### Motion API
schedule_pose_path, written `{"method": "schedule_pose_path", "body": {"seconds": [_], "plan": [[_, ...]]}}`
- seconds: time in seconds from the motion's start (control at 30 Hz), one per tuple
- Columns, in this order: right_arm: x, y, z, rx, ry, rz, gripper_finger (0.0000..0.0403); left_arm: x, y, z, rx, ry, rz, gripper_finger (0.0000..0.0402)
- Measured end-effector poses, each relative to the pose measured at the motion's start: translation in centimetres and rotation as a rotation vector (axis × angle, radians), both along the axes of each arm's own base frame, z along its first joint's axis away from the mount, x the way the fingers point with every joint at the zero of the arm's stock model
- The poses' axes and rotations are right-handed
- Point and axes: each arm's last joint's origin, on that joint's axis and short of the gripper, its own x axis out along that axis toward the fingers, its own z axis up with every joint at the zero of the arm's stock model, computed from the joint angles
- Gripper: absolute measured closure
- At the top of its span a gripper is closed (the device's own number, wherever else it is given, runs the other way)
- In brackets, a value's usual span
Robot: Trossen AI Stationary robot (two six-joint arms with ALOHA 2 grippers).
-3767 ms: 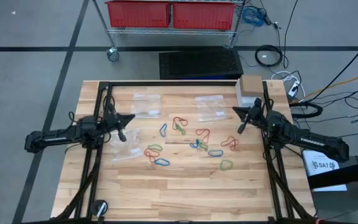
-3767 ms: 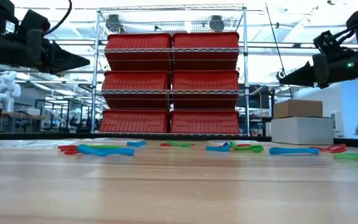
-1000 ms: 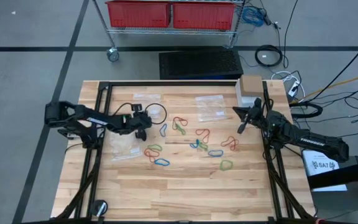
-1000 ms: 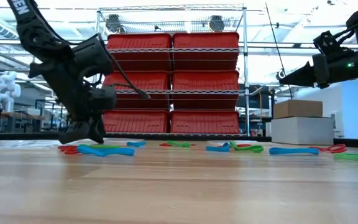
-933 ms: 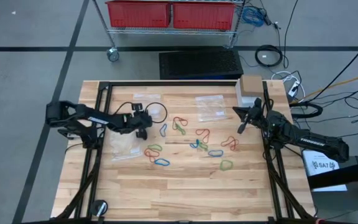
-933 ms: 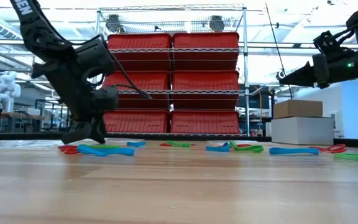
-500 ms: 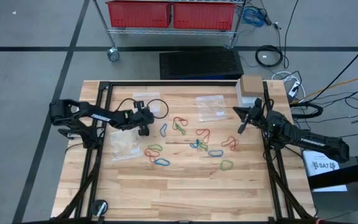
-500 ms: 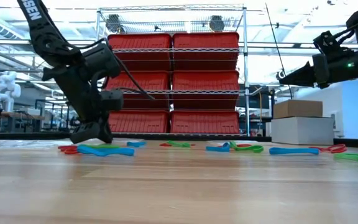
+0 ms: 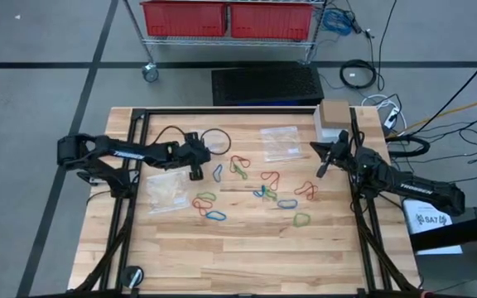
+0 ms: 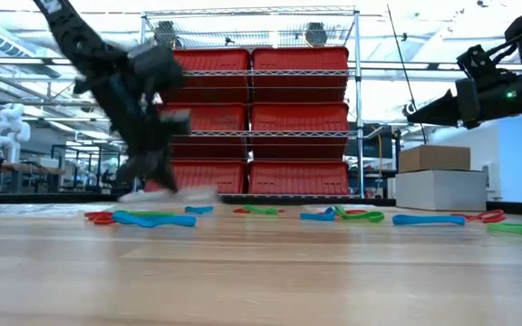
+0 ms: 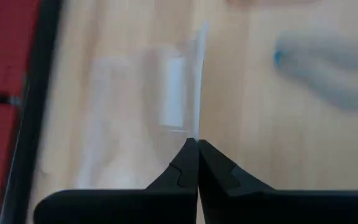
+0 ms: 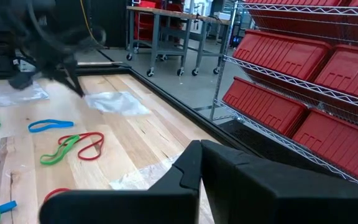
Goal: Sort rubber bands
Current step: Open the top left transparent zip bag
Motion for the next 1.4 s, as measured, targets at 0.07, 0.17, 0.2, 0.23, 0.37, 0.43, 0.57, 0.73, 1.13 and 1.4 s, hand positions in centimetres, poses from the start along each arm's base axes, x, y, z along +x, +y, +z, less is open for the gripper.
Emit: {"method": "schedule_pose_path", "body": {"seconds": [0.07,0.17,0.2,0.23,0.37,0.43,0.57,0.73,1.13,1.4], "plan": [[0.0,0.0,0.0,0.000,-0.001,0.000,0.0403,0.2,-0.3,0.8,-0.011,0.001,-0.019,0.0400],[0.0,0.0,0.0,0.000,-0.001,0.001,0.0403,0.9,-0.7,2.3,-0.014,-0.030,-0.050,0.0400],[0.0,0.0,0.0,0.000,-0.001,0.000,0.0403,1.1,-0.9,2.8,-0.017,-0.045,-0.061,0.0400],[0.0,0.0,0.0,0.000,-0.001,0.000,0.0403,1.2,-1.0,3.0,-0.021,-0.047,-0.068,0.0400],[0.0,0.0,0.0,0.000,-0.001,0.000,0.0403,1.6,-1.8,3.8,-0.081,-0.101,-0.094,0.0401],[0.0,0.0,0.0,0.000,0.000,0.000,0.0403,1.9,-2.1,4.4,-0.109,-0.139,-0.102,0.0401],[0.0,0.0,0.0,-0.001,0.000,0.000,0.0403,2.3,-2.9,4.8,-0.172,-0.172,-0.126,0.0401],[0.0,0.0,0.1,-0.011,-0.003,0.001,0.0403,2.7,-3.5,5.2,-0.233,-0.218,-0.146,0.0401],[0.0,0.0,1.8,0.054,-0.256,0.003,0.0403,3.1,-3.6,5.6,-0.318,-0.288,-0.171,0.0401],[0.2,0.3,2.7,0.195,-0.438,0.129,0.0403,3.2,-3.6,5.7,-0.320,-0.299,-0.168,0.0401]]}}
